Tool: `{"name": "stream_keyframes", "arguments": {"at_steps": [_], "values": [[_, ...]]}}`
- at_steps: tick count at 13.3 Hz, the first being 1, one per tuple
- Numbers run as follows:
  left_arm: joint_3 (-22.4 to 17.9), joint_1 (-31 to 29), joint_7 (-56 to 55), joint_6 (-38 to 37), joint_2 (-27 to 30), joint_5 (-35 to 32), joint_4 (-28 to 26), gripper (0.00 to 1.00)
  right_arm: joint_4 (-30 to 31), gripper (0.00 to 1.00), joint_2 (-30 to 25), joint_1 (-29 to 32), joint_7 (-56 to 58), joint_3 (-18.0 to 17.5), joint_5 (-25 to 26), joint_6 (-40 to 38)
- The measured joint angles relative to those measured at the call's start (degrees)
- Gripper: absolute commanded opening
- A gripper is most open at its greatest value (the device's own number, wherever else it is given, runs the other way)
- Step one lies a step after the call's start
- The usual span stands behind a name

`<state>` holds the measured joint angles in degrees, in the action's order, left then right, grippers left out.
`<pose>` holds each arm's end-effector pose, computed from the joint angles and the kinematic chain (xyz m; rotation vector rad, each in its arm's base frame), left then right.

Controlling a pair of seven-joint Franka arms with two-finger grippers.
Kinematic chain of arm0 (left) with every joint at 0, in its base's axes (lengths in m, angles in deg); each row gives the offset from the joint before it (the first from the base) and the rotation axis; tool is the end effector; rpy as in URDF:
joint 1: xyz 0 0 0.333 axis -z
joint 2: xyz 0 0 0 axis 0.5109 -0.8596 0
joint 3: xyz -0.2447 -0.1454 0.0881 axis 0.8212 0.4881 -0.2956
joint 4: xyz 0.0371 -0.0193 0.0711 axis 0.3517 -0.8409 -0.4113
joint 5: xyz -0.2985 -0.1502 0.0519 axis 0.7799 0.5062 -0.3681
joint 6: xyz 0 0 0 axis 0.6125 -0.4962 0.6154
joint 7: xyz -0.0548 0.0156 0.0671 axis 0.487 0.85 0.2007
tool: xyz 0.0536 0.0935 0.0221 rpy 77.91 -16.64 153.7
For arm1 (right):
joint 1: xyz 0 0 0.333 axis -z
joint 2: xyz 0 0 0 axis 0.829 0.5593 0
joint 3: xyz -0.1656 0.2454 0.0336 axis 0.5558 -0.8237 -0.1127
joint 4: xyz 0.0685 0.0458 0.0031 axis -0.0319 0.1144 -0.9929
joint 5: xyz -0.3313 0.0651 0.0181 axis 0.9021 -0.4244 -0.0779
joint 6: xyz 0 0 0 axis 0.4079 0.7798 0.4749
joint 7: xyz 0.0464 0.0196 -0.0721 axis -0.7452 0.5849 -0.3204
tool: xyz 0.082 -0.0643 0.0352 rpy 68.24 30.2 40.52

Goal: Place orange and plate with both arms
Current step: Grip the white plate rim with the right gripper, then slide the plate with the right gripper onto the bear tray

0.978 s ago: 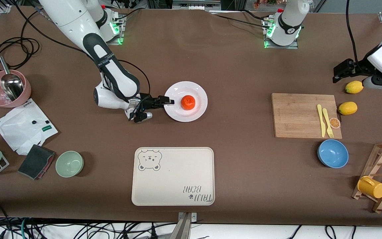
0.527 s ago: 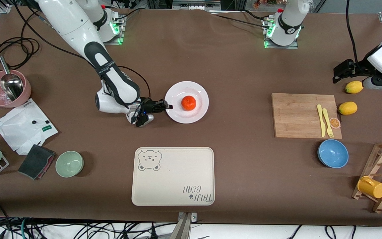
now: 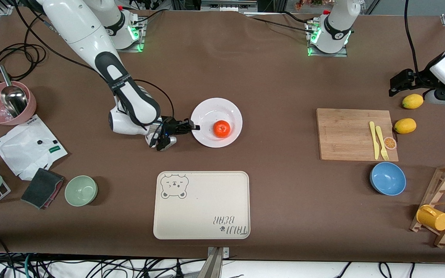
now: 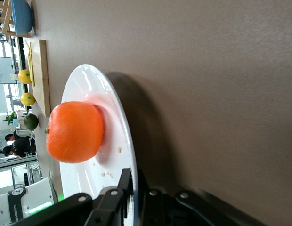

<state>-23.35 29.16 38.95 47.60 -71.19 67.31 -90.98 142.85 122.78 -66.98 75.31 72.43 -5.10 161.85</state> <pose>0.4872 -0.0045 0.5751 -3.1310 0.1492 0.1117 0.4871 0.2559 0.1528 -2.2164 -0.1771 0.1296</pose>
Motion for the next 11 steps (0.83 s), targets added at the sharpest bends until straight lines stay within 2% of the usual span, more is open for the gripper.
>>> {"name": "stream_keyframes", "arguments": {"at_steps": [6,11], "values": [[0.0,-0.02,0.0,-0.18,-0.01,0.0,0.01,1.0,-5.02,0.0,0.07,1.13,-1.21,0.01,-0.7,-2.22],[0.0,-0.02,0.01,-0.22,-0.02,0.0,0.03,1.0,-13.25,0.0,0.22,2.57,-6.88,0.3,-0.81,-2.22]]}}
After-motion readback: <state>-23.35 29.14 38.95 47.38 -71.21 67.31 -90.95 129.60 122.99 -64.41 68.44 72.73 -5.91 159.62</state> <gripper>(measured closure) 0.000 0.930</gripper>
